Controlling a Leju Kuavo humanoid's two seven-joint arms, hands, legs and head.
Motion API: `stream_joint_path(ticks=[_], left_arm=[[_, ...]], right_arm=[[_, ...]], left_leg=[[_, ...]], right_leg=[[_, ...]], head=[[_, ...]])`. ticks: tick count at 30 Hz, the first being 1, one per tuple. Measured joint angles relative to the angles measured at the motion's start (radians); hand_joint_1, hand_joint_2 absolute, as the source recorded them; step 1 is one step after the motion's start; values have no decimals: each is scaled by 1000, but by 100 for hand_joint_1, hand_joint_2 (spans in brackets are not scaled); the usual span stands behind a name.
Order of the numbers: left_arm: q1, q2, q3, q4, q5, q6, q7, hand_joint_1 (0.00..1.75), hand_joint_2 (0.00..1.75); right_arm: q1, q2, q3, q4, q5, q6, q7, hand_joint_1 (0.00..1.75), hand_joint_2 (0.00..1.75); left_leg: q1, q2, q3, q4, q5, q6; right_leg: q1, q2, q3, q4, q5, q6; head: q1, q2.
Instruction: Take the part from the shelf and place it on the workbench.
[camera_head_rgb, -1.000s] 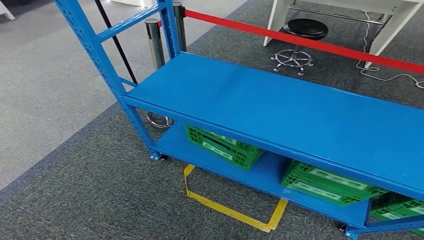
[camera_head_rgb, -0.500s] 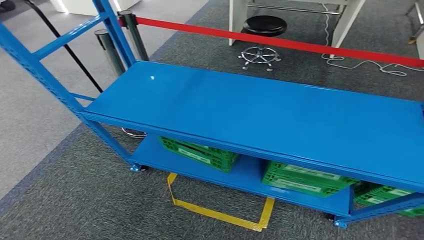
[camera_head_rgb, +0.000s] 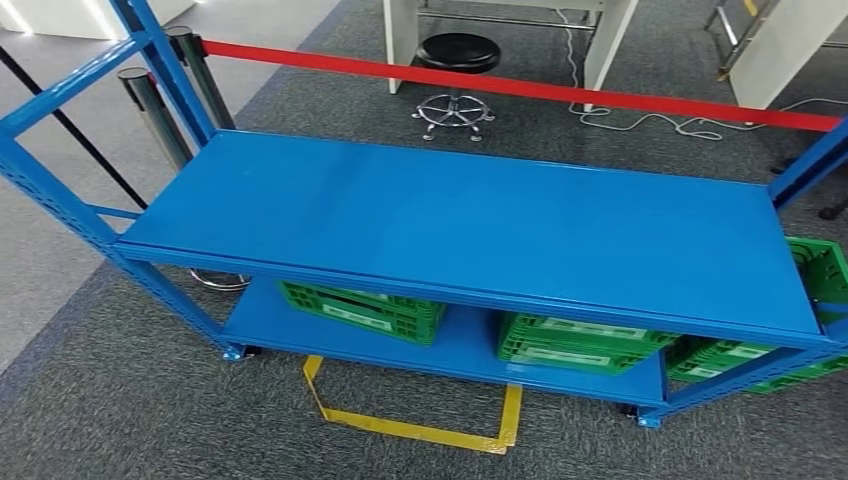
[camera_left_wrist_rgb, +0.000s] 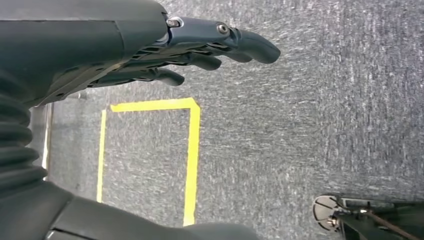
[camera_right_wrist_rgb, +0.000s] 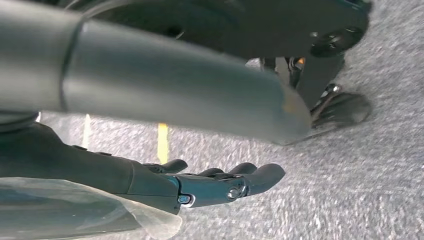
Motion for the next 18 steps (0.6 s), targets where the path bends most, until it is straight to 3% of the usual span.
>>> stream_joint_path(ticks=[1,2,3,4,5,7,8,9,12,13,16,17,18], left_arm=[[1,0,-3,0,9,-3,6,0,175],[1,1,-9,-1,22,-8,14,0,175],[0,2,-17,-3,38,-14,22,0,175],[-2,2,-29,-6,57,-18,29,0,175],[-5,3,-42,-10,76,-21,33,0,131],[-8,6,-69,-19,117,-27,37,0,44],[-9,7,-83,-23,137,-29,38,0,0],[-9,9,-99,-27,157,-31,39,0,44],[-7,17,-148,-35,220,-39,44,0,175],[-4,20,-165,-37,242,-42,47,0,175],[10,24,-216,-38,304,-49,53,0,44],[17,25,-234,-38,325,-52,54,0,44],[24,26,-251,-38,347,-55,55,0,87]], right_arm=[[0,0,3,0,9,-2,2,0,175],[3,0,8,0,19,-6,6,0,175],[9,0,18,0,24,-9,10,0,175],[17,0,30,0,22,-12,13,0,175],[24,-1,43,0,15,-14,15,0,175],[36,-4,73,0,-9,-15,15,0,87],[39,-6,90,0,-23,-15,14,0,44],[43,-7,107,0,-38,-15,14,0,0],[56,-12,166,-3,-86,-14,12,0,0],[58,-14,186,-5,-102,-13,11,0,0],[63,-22,248,-19,-149,-10,10,0,0],[64,-25,269,-25,-165,-9,9,0,0],[64,-28,291,-33,-180,-8,9,0,0]], left_leg=[[-2,9,0,0,0,0],[-3,17,0,0,-1,1],[-4,22,0,1,-1,1],[-4,24,1,1,-1,1],[-4,25,2,1,-2,0],[-9,25,3,5,-5,-6],[-11,26,3,6,-5,-11],[-12,26,3,7,-5,-16],[-9,26,-1,20,-16,-30],[-8,26,-12,48,-37,-36],[0,27,-86,229,-132,-50],[2,27,-104,274,-146,-53],[4,27,-108,286,-140,-55]], right_leg=[[0,-6,-30,63,-28,3],[0,-7,-47,102,-38,5],[0,-8,-45,102,-27,6],[0,-8,-20,60,2,5],[0,-8,19,-12,38,2],[2,-9,91,-142,86,-9],[3,-9,108,-174,95,-15],[5,-9,113,-181,95,-20],[1,-12,117,-187,105,-38],[-1,-13,118,-190,108,-43],[-3,-16,118,-191,109,-50],[-3,-17,118,-191,109,-50],[-3,-17,118,-191,109,-50]], head=[[0,0],[0,0],[0,0],[0,0],[0,0],[0,0],[-1,0],[-2,0],[-3,0],[-5,0],[-9,0],[-9,0],[-9,0]])
